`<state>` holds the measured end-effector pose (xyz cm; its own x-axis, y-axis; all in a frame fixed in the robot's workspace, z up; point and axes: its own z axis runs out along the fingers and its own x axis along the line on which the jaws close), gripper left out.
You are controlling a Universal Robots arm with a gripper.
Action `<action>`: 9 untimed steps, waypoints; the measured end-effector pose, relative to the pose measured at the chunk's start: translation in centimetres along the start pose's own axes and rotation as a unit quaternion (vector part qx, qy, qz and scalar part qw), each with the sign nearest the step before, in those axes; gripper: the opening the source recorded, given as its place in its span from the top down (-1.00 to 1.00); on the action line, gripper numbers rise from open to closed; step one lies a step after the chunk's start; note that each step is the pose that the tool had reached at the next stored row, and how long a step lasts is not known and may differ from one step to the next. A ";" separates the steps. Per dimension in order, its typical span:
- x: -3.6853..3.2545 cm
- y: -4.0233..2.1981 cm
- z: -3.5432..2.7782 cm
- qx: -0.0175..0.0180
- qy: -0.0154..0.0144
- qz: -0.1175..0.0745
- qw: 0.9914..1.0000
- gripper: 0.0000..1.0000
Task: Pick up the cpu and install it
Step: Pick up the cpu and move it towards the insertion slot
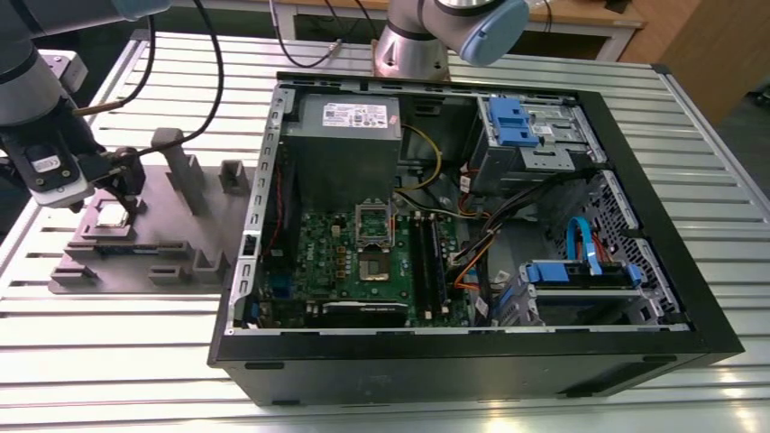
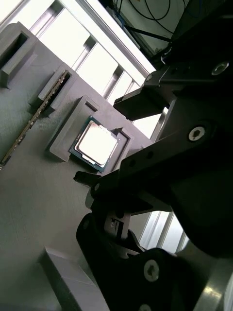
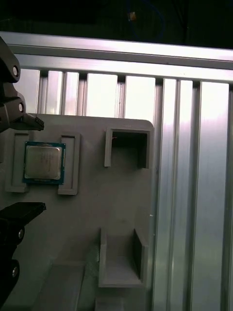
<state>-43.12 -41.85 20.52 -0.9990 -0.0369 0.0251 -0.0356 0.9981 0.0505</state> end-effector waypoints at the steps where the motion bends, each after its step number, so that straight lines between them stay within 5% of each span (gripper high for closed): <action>1: 0.00 0.02 0.05 0.000 0.000 0.000 1.000 -0.38; 9: 0.14 0.32 0.85 0.000 0.000 0.000 1.000 -0.38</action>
<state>-43.29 -41.49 19.70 -0.9990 -0.0361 0.0251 -0.0348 0.9981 0.0508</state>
